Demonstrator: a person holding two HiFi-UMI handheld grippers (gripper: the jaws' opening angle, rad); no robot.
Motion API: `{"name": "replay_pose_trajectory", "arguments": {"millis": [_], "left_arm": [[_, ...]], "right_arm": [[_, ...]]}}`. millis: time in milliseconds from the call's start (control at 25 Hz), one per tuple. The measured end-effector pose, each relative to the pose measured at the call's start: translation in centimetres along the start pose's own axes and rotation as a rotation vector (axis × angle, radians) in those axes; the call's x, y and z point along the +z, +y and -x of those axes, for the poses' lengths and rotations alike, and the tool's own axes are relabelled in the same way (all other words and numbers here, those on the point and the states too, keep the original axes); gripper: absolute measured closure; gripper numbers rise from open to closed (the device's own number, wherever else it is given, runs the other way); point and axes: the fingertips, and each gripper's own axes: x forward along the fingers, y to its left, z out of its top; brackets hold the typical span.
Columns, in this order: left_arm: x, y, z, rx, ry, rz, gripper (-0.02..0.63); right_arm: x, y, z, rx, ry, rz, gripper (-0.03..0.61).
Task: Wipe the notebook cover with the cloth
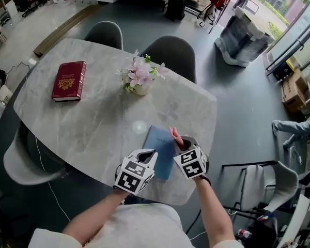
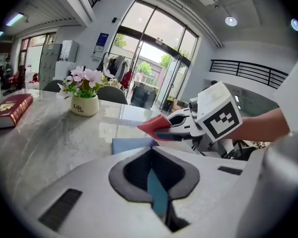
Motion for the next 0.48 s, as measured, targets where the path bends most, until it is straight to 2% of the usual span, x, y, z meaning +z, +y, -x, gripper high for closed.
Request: {"name": "replay_pose_trajectory", "arguments": {"millis": [200,480], "left_arm": [[-0.4,0.8,-1.1,-0.004,0.018,0.059,0.606],[-1.2,1.2,-1.7,-0.012,0.054,0.049,0.606]], "right_arm": [[-1.1,-0.6,-2.4,0.023,0.051,0.048,0.563],[-1.8,0.0,-3.6,0.064,0.083,0.072,0.563]]}}
